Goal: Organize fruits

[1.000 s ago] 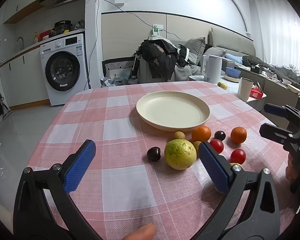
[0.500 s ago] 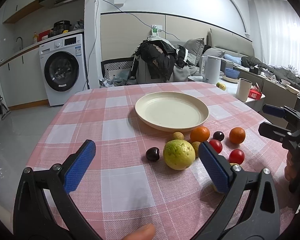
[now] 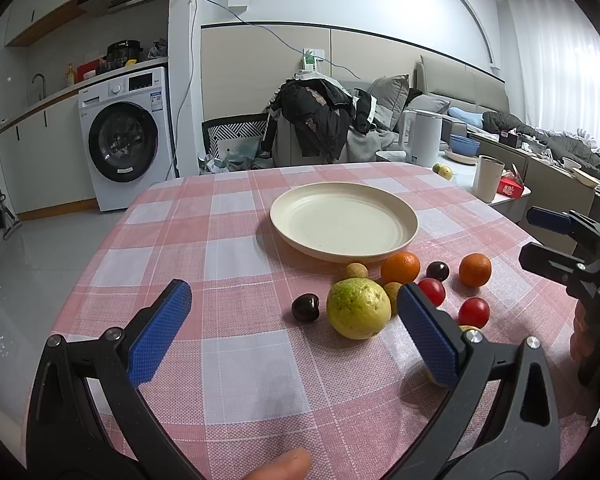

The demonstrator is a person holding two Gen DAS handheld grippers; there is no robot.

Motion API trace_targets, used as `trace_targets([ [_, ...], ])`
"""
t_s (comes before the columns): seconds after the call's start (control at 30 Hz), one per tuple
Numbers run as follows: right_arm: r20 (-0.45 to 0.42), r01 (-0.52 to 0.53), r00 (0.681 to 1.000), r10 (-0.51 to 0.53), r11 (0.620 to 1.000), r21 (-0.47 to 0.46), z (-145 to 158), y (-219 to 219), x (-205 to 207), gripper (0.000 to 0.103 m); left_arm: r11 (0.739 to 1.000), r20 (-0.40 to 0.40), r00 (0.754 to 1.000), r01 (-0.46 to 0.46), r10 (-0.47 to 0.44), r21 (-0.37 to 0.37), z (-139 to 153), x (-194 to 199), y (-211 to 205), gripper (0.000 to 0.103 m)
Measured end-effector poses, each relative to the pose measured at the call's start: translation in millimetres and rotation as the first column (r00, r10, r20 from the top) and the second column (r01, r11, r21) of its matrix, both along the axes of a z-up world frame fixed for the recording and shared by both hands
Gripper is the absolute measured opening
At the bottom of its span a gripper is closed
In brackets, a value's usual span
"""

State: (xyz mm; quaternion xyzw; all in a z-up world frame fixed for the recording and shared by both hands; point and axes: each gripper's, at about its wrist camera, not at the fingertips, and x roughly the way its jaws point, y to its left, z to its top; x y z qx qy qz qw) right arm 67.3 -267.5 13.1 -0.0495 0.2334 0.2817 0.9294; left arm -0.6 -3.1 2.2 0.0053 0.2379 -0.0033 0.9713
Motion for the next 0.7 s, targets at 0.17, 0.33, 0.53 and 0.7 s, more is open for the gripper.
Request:
trace_targets([
  [0.17, 0.007, 0.008, 1.0, -0.008, 1.0, 0.004, 0.3, 0.0, -0.9, 0.103, 1.0, 0.007, 1.0, 0.005, -0.005, 0.001, 1.5, 0.5, -2.1, 0.102],
  [0.33, 0.001, 0.019, 1.0, -0.019, 1.0, -0.002, -0.1, 0.2, -0.6, 0.103, 1.0, 0.012, 1.0, 0.005, -0.005, 0.011, 2.7, 0.3, -3.0, 0.102],
  [0.53, -0.01, 0.034, 0.999, -0.034, 0.999, -0.013, -1.5, 0.8, 2.4, 0.103, 1.0, 0.018, 1.0, 0.0, 0.0, 0.004, 1.8, -1.6, -2.8, 0.102],
  [0.7, -0.022, 0.052, 0.998, -0.053, 0.999, -0.014, -3.0, -1.0, 6.1, 0.103, 0.999, 0.017, 0.999, 0.038, -0.038, 0.013, 1.6, -2.9, -6.5, 0.102],
])
